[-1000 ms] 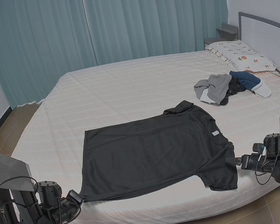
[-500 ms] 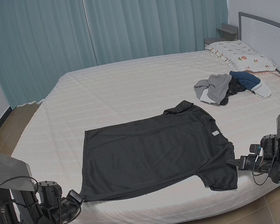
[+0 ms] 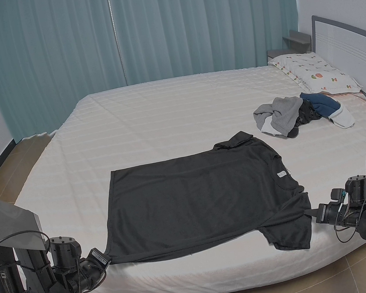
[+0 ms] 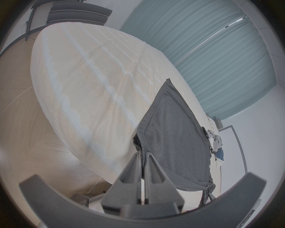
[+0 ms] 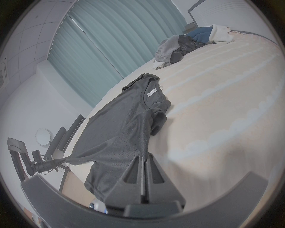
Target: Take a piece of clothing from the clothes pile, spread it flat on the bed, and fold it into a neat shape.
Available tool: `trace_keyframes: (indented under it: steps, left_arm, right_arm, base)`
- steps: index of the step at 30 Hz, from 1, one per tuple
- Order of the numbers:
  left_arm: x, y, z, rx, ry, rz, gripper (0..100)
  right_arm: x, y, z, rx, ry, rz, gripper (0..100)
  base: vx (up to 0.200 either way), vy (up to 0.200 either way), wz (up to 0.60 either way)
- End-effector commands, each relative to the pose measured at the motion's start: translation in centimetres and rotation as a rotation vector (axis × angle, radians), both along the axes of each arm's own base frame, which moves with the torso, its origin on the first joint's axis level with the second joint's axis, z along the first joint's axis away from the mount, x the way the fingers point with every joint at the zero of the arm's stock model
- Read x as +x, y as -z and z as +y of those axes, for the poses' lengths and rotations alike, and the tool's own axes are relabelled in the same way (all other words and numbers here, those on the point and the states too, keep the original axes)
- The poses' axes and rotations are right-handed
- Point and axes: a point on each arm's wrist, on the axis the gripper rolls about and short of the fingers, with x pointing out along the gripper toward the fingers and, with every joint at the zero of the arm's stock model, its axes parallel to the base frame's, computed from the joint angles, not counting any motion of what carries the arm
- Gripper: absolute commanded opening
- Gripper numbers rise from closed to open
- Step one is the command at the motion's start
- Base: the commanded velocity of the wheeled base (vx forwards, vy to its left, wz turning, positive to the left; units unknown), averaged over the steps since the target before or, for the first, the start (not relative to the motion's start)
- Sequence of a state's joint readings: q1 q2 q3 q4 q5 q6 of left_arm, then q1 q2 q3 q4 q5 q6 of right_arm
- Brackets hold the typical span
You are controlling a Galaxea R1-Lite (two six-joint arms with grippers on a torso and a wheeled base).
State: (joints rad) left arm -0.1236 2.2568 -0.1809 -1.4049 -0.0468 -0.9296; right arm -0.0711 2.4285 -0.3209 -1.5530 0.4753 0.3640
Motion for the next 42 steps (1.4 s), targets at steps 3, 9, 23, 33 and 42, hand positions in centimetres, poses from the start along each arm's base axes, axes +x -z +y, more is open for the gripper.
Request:
trace_keyframes:
  steps: [3,9,23,33,42]
  left_arm:
    - [-0.3,-0.4,0.0,0.007,-0.002,-0.006,0]
    - [-1.4,-1.5,0.2,0.043,0.026,-0.024,0]
    - [-3.1,-1.8,0.5,0.142,0.095,-0.005,0]
    - [-4.2,-1.6,0.6,0.208,0.154,0.028,0]
    - [-4.4,-1.4,0.7,0.246,0.182,0.043,0]
  right_arm:
    - [-2.4,-2.3,-0.3,0.014,-0.001,-0.002,0]
    - [-4.3,-2.6,-0.5,0.017,0.011,0.048,0]
    - [-7.3,-3.1,-0.1,0.02,0.005,0.131,0]
    - [-7.7,-2.9,-0.3,0.01,0.013,0.177,0]
    - [-9.1,-3.7,-0.8,-0.048,-0.007,0.232,0]
  base:
    - [0.0,0.0,0.0]
    - [0.0,0.0,0.0]
    - [0.0,0.0,0.0]
    - [0.0,0.0,0.0]
    - [0.0,0.0,0.0]
